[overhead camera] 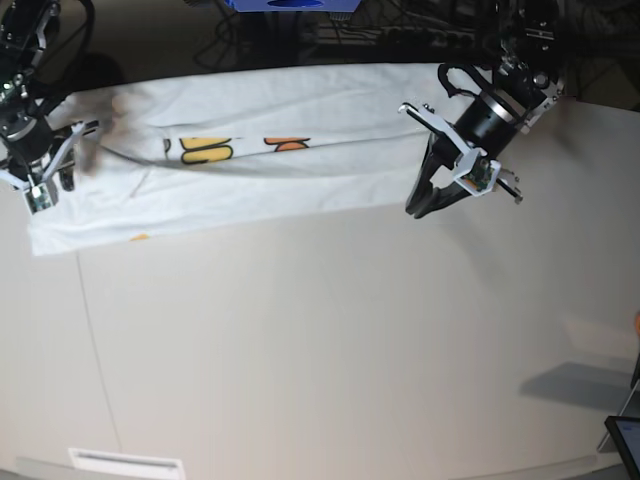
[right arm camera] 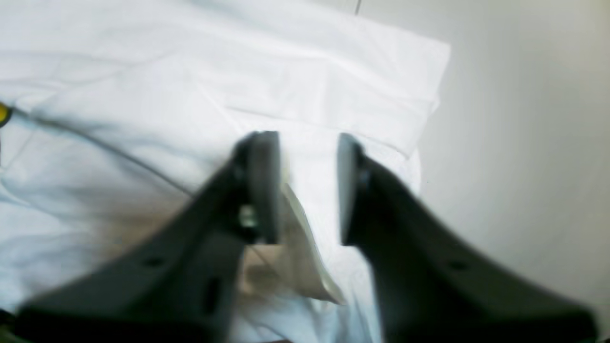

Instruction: Fold the T-shirt properly

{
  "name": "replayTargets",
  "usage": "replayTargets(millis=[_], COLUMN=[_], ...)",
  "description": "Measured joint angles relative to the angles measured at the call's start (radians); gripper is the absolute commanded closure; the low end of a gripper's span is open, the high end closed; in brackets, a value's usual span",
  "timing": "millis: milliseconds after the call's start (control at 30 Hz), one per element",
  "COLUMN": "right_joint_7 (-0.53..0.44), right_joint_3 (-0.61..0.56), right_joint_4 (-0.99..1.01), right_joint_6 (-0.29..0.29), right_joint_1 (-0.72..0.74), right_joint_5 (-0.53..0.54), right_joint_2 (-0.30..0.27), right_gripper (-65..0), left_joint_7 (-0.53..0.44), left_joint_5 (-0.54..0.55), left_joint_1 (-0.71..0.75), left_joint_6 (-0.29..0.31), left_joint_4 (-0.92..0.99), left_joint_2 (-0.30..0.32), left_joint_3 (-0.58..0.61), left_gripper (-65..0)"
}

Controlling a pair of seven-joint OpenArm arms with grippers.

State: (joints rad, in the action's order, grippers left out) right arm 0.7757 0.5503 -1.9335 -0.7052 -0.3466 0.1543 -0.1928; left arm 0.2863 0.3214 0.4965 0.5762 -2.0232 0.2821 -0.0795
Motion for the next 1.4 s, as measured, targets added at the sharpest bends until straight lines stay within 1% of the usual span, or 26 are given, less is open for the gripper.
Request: replayTargets(millis=[33,67,100,167,233,300,367,433,467,500,533,567,633,767,833,900,967,1100,1167,1233,1333,1400], right_joint_7=[0.0,0.0,0.005,0.005,0.006,0.005,0.003,0.0,0.006,0.005,0.003,-0.002,0.002,-0.027,-0.03,-0.043,-0.048,-0.047,-0.055,-0.07,-0.102,-0.139], right_joint_3=[-0.001,-0.001,-0.001,-0.002,-0.01,-0.013,-0.014,-0.026,-0.049,-0.077,-0.102,-0.117,-0.126,-0.124,-0.126,-0.134,-0.134,-0.135,-0.152,-0.183,-0.214,-0.228], right_joint_4=[0.0,0.0,0.0,0.0,0.0,0.001,0.009,0.04,0.065,0.091,0.115,0.14,0.201,0.281,0.319,0.358,0.394,0.475,0.528,0.575,0.625,0.644], right_joint_6=[0.001,0.003,0.003,0.001,0.002,0.002,0.001,0.003,0.01,0.008,-0.006,-0.003,0.003,0.005,0.006,-0.005,-0.005,-0.004,-0.011,-0.01,0.002,0.013], right_joint_1=[0.001,0.001,0.001,0.0,0.0,0.001,0.003,0.009,0.014,0.014,0.014,0.019,0.041,0.093,0.126,0.151,0.181,0.266,0.312,0.358,0.427,0.441], right_joint_5=[0.0,-0.001,0.0,0.001,0.0,0.0,0.003,0.0,-0.003,-0.002,0.006,0.007,-0.002,0.016,0.021,0.034,0.042,0.042,0.039,-0.006,-0.12,-0.147], right_joint_2=[-0.002,-0.003,-0.002,0.001,-0.002,-0.002,-0.002,-0.003,-0.007,-0.021,-0.034,-0.037,-0.038,-0.047,-0.053,-0.077,-0.085,-0.087,-0.104,-0.115,-0.111,-0.106], right_gripper=[0.0,-1.5,-1.9,-0.6,-0.3,-0.3,-0.3,-0.3,-0.3,-0.3,-0.3,-0.3,-0.3,-0.3,-0.3,-0.3,-0.3,-0.3,-0.3,-0.3,-0.3,-0.3], left_joint_7=[0.002,0.0,-0.004,-0.001,0.003,0.001,-0.003,-0.003,-0.005,-0.005,-0.004,0.0,-0.023,-0.049,-0.043,0.0,0.062,0.13,0.172,0.21,0.247,0.252], left_joint_5=[-0.002,-0.01,-0.038,-0.126,-0.211,-0.299,-0.38,-0.421,-0.449,-0.453,-0.461,-0.462,-0.455,-0.443,-0.433,-0.425,-0.426,-0.431,-0.438,-0.452,-0.456,-0.464], left_joint_1=[0.015,0.031,0.045,0.077,0.117,0.154,0.174,0.168,0.161,0.154,0.148,0.138,0.113,0.051,0.021,-0.02,-0.067,-0.176,-0.244,-0.294,-0.349,-0.372], left_joint_6=[0.0,-0.001,-0.001,-0.002,-0.008,0.006,0.006,0.0,0.0,0.0,0.0,0.002,0.003,0.0,0.0,0.003,0.003,0.009,0.011,0.004,0.003,0.003], left_joint_4=[0.001,0.004,0.011,0.016,0.019,0.02,0.023,0.056,0.076,0.098,0.119,0.138,0.169,0.232,0.252,0.261,0.265,0.306,0.337,0.359,0.386,0.396], left_joint_2=[-0.008,-0.013,-0.013,-0.024,-0.064,-0.113,-0.155,-0.174,-0.18,-0.182,-0.183,-0.185,-0.181,-0.179,-0.179,-0.179,-0.179,-0.18,-0.182,-0.185,-0.186,-0.185], left_joint_3=[-0.017,-0.03,-0.039,-0.045,-0.046,-0.039,-0.037,-0.04,-0.04,-0.042,-0.042,-0.043,-0.048,-0.051,-0.051,-0.051,-0.048,-0.044,-0.042,-0.04,-0.04,-0.041], left_gripper=[-4.4,-4.2,-4.2,-4.0,-3.9,-3.9,-3.9,-3.9,-3.9,-3.9,-3.9,-3.9,-3.9,-3.9,-3.9,-3.9,-3.9,-3.9,-3.9,-4.0,-4.0,-4.0])
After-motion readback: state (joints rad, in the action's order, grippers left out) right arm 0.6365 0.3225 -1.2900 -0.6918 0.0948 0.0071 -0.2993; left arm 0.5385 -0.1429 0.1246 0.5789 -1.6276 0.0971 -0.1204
